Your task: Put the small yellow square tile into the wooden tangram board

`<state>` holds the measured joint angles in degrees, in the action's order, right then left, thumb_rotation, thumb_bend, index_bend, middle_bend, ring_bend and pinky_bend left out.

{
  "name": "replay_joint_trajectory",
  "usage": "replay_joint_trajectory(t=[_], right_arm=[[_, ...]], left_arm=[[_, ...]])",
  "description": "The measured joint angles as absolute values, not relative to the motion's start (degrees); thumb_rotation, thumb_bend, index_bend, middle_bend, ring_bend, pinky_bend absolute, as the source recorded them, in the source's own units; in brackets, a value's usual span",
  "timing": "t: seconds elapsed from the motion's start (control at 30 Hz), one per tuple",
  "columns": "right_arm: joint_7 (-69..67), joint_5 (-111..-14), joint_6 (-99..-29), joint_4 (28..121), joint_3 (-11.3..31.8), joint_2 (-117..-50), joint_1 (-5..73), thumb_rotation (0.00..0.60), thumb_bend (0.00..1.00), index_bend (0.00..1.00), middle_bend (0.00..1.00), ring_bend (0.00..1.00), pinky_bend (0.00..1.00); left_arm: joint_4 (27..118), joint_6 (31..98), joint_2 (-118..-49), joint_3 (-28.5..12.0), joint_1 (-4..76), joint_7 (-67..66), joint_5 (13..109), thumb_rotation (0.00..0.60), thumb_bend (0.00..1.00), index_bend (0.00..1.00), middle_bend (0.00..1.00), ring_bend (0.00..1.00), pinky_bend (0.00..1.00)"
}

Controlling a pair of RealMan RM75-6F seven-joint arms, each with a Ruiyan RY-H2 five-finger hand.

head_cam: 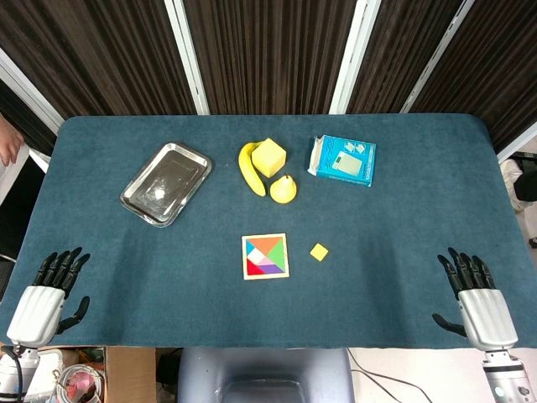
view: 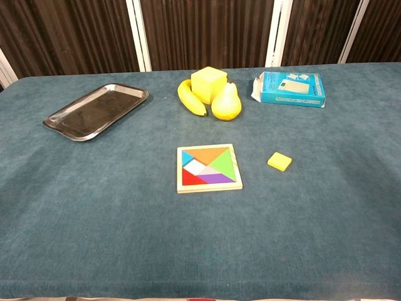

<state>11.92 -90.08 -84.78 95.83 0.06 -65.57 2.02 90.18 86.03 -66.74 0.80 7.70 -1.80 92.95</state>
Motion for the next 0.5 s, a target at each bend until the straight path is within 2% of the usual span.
replay_joint_trajectory(t=[0.17, 0.3, 0.5], right_arm=[[11.54, -93.09, -85.02, 94.30, -0.07, -66.69, 2.94, 0.600, 0.11, 0.01, 0.00, 0.00, 0.00], [11.58, -97.84, -84.85, 92.09, 0.01, -68.33, 5.14, 0.600, 0.11, 0.12, 0.00, 0.00, 0.00], [20.10, -98.99, -76.04, 93.86, 1.90, -68.17, 11.78, 0.600, 0.11, 0.24, 0.00, 0.00, 0.00]], left_arm=[[89.83, 86.60, -66.60, 0.88, 7.66, -0.36, 94.04, 0.600, 0.46, 0.00, 0.01, 0.00, 0.00], [90.37, 86.37, -66.54, 0.81, 7.91, -0.70, 94.18, 0.600, 0.47, 0.00, 0.01, 0.00, 0.00], [90.55, 85.74, -66.56, 0.89, 8.15, -1.39, 94.18, 0.600, 0.48, 0.00, 0.01, 0.00, 0.00]])
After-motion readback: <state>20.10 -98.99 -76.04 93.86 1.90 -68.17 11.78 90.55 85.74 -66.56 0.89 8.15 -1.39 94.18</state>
